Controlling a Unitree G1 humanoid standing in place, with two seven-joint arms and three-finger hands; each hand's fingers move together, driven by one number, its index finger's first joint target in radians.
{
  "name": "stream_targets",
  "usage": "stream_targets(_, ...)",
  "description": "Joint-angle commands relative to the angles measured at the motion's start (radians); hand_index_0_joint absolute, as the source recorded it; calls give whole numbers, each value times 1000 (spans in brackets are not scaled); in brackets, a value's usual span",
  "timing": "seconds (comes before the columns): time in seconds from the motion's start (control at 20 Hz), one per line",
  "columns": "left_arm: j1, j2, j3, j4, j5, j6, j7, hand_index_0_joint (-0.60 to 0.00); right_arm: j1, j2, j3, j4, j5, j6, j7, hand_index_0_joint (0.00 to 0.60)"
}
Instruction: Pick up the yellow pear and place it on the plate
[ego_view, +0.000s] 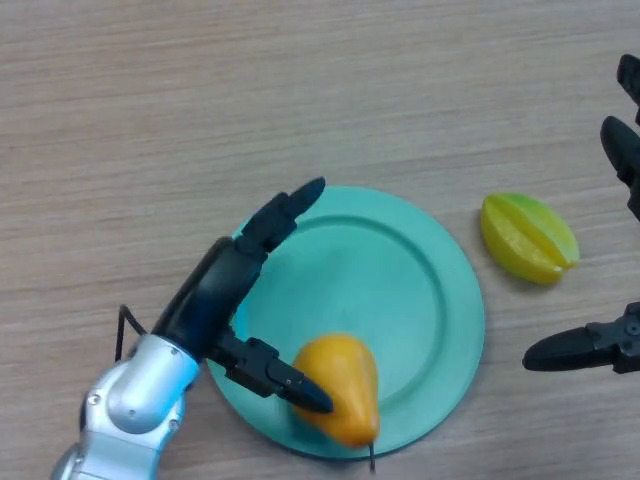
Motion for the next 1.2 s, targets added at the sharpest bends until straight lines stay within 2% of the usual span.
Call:
stream_targets(0.05,-29,24,89,-113,-65,-60,41,0,-18,-19,-73,-53,9,-77,-30,0)
stream_targets(0.15,-19,45,142,-170,-129,-67,53,0,-19,-21,-73,-47,1,-87,-23,0)
stream_targets(0.3,-1,90,259,-280,-312,49,37,0,-21,-19,-74,-26,3,-107,-21,0)
stream_targets(0.5,23,141,399,-338,-476,144,23,0,-12,-21,-76,10,-9,-155,-9,0)
stream_targets(0.7,49,166,493,-371,-625,182,19,0,-31,-40,-94,51,5,-156,16,0)
stream_targets(0.85,56,174,516,-389,-669,205,38,0,-40,-41,-98,81,20,-182,23,0)
stream_targets(1.2,48,184,508,-360,-644,199,23,0,-55,-49,-87,122,32,-249,17,0)
